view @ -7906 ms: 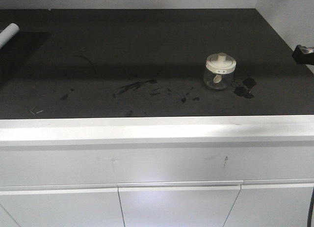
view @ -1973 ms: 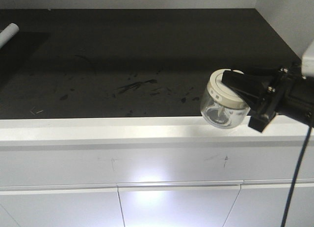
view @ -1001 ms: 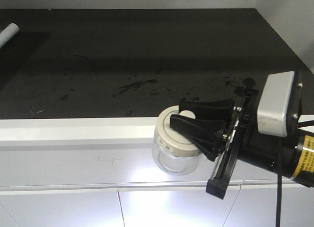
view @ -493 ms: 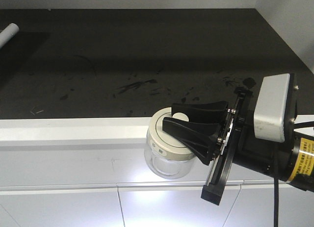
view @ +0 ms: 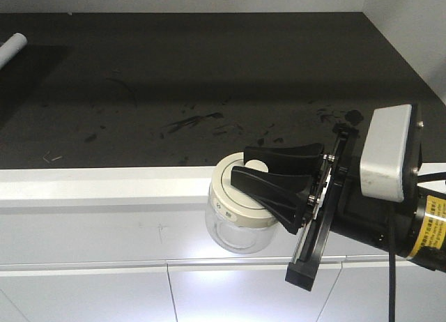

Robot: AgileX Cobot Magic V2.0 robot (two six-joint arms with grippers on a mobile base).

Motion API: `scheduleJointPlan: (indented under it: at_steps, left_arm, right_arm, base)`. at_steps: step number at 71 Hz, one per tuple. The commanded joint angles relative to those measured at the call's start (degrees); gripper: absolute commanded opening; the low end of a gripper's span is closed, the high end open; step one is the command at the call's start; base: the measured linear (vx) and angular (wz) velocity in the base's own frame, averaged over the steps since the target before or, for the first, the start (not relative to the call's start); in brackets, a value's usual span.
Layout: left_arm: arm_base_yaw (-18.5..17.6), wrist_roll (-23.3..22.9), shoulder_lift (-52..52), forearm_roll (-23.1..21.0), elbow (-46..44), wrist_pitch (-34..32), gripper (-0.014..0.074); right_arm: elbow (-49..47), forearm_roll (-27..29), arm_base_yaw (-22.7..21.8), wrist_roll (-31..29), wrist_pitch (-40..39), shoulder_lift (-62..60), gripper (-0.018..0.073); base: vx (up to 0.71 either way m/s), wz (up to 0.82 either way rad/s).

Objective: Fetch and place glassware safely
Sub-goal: 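Lift the jar and pull it out toward the robot with right gripper, then drive the base away from the hood holding the jar in right gripper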

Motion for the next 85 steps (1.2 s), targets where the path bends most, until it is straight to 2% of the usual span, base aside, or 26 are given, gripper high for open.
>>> scheduleJointPlan:
  at_steps: [1, 37, 85]
  left_arm:
    - [-0.13, -0.48, 0.66, -0.58, -1.50, -3.92, -0.0007]
    - [-0.13, -0.48, 0.66, -0.58, -1.50, -3.92, -0.0007]
    - [-0.13, -0.48, 0.66, -0.58, -1.50, -3.92, -0.0007]
  right_arm:
    - [-1.90, 3.49, 0.02, -0.41, -3.06, -0.71, -0.0001]
    - [-1.90, 3.24, 0.02, -0.37, -3.29, -0.71, -0.0001]
    - [-1.90, 3.24, 0.02, -0.37, -3.29, -0.71, -0.0001]
  base:
    - [0.00, 0.00]
    - [0.00, 0.09]
    - [0.00, 0.62]
